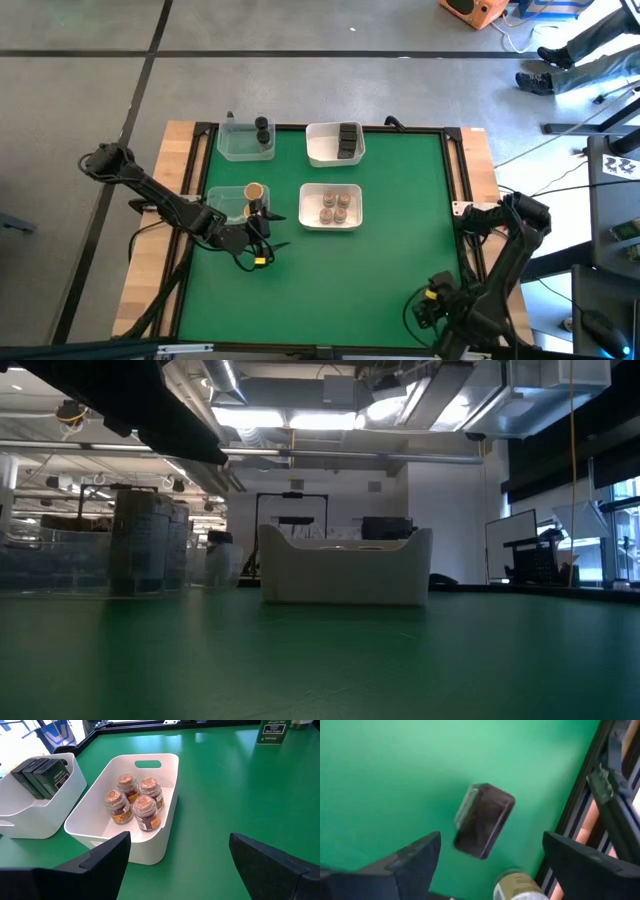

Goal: Sort spices by type
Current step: Put the black seasoning can into the top white bin

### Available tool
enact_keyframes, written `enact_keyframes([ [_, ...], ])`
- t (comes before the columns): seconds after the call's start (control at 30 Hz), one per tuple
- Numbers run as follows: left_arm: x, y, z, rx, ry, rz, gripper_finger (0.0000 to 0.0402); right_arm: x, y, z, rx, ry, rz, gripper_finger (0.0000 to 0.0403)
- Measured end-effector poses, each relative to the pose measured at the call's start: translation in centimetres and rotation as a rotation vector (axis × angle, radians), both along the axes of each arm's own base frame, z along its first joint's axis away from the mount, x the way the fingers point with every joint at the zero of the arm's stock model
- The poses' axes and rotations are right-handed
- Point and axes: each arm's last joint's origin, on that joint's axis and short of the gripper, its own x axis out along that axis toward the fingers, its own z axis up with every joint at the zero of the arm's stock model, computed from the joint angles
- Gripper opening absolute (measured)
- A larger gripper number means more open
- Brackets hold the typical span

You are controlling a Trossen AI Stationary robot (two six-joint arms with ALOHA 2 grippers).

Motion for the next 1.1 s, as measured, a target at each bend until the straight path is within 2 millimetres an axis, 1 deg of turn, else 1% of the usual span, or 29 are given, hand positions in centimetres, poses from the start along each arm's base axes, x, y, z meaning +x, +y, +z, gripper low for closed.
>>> enact_keyframes([
  [0.13,0.0,0.0,0.0,0.0,0.0,0.0,0.0322,-0.1,-0.1,-2.5,0.026,0.009,-0.025,0.0342],
  [0.3,0.0,0.0,0.0,0.001,0.0,0.0,0.0322,-0.2,-0.3,-4.7,0.063,-0.001,-0.025,0.0308],
  [0.4,0.0,0.0,0.0,0.004,0.001,-0.002,0.0322,-0.3,-0.4,-5.2,0.063,0.003,-0.022,0.0267],
  [0.6,0.0,0.0,0.0,-0.019,-0.01,0.008,0.0322,-0.2,-0.5,-5.3,0.048,-0.01,0.066,0.0156],
  [0.67,0.0,0.0,0.0,-0.013,-0.008,0.005,0.0322,0.0,-0.7,-5.3,0.045,-0.012,0.12,0.0126],
  [0.8,0.0,0.0,0.1,0.007,-0.003,-0.005,0.0322,0.9,-1.2,-5.3,0.025,-0.028,0.233,0.0125],
  [0.93,0.1,0.0,0.9,-0.004,-0.029,-0.003,0.0322,2.6,-2.3,-5.2,-0.039,-0.074,0.343,0.0125],
  [1.03,-0.1,0.1,1.5,0.016,-0.041,-0.015,0.0322,4.4,-3.7,-5.1,-0.092,-0.094,0.421,0.0125],
  [1.1,-0.3,0.2,1.9,0.026,-0.048,-0.023,0.0322,5.6,-4.9,-4.8,-0.126,-0.105,0.467,0.0126],
])
